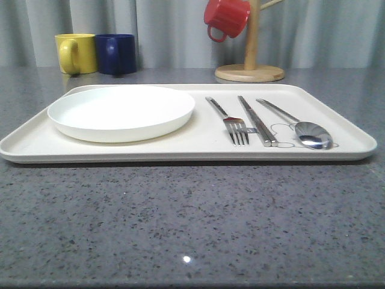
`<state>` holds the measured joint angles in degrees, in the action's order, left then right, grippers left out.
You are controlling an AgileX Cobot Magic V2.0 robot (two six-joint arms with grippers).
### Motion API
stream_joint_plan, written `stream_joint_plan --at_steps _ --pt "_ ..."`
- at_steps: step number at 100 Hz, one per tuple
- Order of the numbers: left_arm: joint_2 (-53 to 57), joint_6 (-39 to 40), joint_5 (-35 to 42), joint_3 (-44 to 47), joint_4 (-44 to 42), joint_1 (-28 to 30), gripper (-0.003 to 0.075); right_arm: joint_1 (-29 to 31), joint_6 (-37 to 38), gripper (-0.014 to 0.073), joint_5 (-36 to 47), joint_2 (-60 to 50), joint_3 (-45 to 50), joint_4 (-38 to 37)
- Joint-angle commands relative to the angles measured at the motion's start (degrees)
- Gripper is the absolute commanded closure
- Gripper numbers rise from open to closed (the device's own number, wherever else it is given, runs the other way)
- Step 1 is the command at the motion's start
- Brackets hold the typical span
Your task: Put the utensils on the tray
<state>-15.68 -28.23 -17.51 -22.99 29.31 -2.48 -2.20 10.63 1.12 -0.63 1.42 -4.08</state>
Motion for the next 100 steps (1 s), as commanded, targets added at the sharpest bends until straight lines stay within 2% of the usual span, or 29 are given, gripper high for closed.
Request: stream_joint_plan --at_steps 1,35,42,54,62,100 --pt "-0.3 0.0 4.4 -1.6 0.7 0.0 0.0739 0.3 -0.4 0.0662 4.9 -1.0 0.2 0.0" --pt "0.3 1.0 5.1 -1.1 -1.0 0.0 0.0739 0.3 -0.4 0.0662 4.9 -1.0 0.2 0.0" --pt "1.3 7.0 6.1 -0.1 -6.3 0.0 0.0739 0.3 -0.4 0.0662 4.9 -1.0 0.2 0.0" --pt "3.9 23.7 7.0 2.5 -18.8 0.0 0.0739 0.3 -0.4 0.0662 4.9 -1.0 0.2 0.0" --pt "6.0 28.2 7.2 4.3 -22.6 0.0 0.0739 0.3 -0.4 0.0662 4.9 -1.0 0.2 0.0" --pt "18.0 28.2 9.8 15.1 -25.3 0.0 0.0739 0.3 -0.4 0.0662 4.9 -1.0 0.2 0.0"
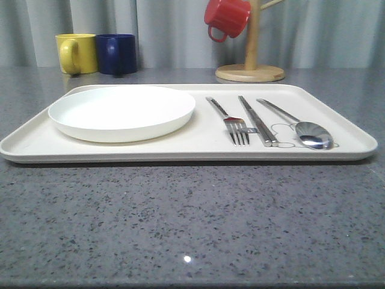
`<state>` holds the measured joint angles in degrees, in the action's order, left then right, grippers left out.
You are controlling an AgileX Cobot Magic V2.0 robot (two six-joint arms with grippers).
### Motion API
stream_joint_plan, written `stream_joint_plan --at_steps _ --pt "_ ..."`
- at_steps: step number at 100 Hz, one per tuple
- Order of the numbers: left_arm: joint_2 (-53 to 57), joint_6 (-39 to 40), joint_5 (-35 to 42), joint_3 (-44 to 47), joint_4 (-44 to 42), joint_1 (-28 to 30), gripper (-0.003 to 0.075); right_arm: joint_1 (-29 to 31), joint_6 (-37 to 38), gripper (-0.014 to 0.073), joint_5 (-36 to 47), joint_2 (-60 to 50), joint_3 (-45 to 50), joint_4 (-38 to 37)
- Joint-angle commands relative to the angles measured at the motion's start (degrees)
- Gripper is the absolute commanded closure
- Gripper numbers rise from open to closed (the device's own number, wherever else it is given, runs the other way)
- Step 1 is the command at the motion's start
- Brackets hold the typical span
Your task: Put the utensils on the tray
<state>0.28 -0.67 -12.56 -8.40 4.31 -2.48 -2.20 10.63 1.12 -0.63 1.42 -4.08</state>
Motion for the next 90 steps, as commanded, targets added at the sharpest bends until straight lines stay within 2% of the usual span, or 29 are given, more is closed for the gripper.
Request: stream_joint_plan --at_steps 1,7,20,43,90 --pt "2.1 0.7 5.0 0.7 -0.3 0.0 0.0739 0.3 -0.4 0.0662 4.9 -1.0 0.2 0.0" --pt "1.9 0.7 5.6 2.1 -1.1 0.0 0.0739 0.3 -0.4 0.0662 4.9 -1.0 0.2 0.0" --pt "1.9 6.3 8.5 4.7 -4.3 0.0 0.0739 0.3 -0.4 0.0662 4.9 -1.0 0.2 0.0" --pt "1.9 6.6 15.4 9.1 -4.3 0.0 0.0739 0.3 -0.4 0.0662 4.9 -1.0 0.2 0.0" --pt "1.9 7.4 16.7 10.3 -3.7 0.0 0.0739 0.3 -0.4 0.0662 4.9 -1.0 0.2 0.0"
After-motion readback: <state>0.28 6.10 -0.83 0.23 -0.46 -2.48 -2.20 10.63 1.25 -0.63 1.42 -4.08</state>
